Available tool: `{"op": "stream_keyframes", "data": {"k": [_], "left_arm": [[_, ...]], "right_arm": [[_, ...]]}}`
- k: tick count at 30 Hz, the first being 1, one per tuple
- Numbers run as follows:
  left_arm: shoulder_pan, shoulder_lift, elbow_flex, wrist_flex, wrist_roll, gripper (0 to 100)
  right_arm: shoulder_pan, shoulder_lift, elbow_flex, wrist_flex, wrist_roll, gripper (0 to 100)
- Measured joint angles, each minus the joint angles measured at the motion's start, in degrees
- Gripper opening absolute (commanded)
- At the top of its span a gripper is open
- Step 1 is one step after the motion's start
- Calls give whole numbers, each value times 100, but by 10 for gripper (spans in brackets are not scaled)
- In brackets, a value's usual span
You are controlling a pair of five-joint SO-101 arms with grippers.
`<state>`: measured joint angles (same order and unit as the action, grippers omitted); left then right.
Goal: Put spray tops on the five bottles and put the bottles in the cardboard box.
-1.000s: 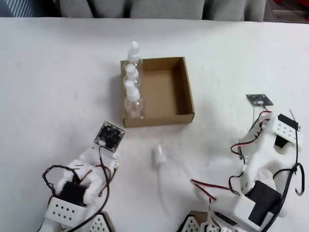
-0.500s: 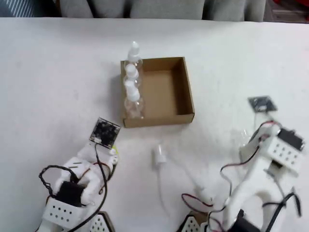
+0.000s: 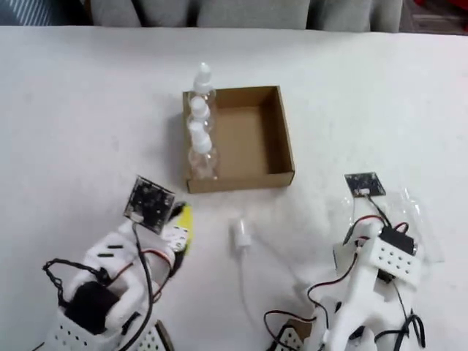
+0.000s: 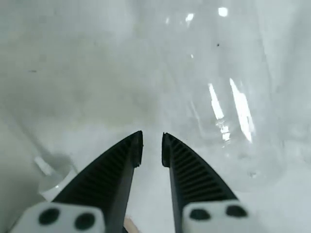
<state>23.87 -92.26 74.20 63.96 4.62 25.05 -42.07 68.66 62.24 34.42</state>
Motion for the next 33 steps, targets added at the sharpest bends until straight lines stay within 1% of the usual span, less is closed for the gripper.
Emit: {"op": "stream_keyframes", "data": {"k": [3, 6, 11, 15, 17, 20, 21, 25, 27, 30, 33], "left_arm": [[431, 475, -18, -246, 185, 27], [747, 1240, -18, -791, 510, 28], [1257, 2558, -18, -1705, 1468, 28], [1442, 3165, -18, -2048, 2224, 38], [1442, 3341, -18, -2154, 2444, 90], [1442, 3525, -18, -2189, 2576, 186], [1451, 3596, -18, -2189, 2602, 192], [1538, 4000, -158, -2180, 2910, 125], [1547, 4299, -457, -2127, 3015, 115], [1547, 4897, -835, -2004, 3103, 141], [1574, 5512, -1029, -1952, 3121, 194]], "right_arm": [[-9, 0, 105, -202, -18, 41], [-26, 0, 132, -246, -18, 41], [-44, 0, 132, -246, -18, 39], [-44, 0, 229, -299, -18, 39], [-35, 0, 281, -404, -18, 39], [-44, 0, 290, -457, -18, 38], [-44, 0, 290, -457, -18, 38], [-44, 0, 290, -457, -18, 38], [-44, 0, 290, -457, -18, 38], [-35, 0, 290, -457, -18, 38], [-44, 0, 290, -457, -18, 38]]}}
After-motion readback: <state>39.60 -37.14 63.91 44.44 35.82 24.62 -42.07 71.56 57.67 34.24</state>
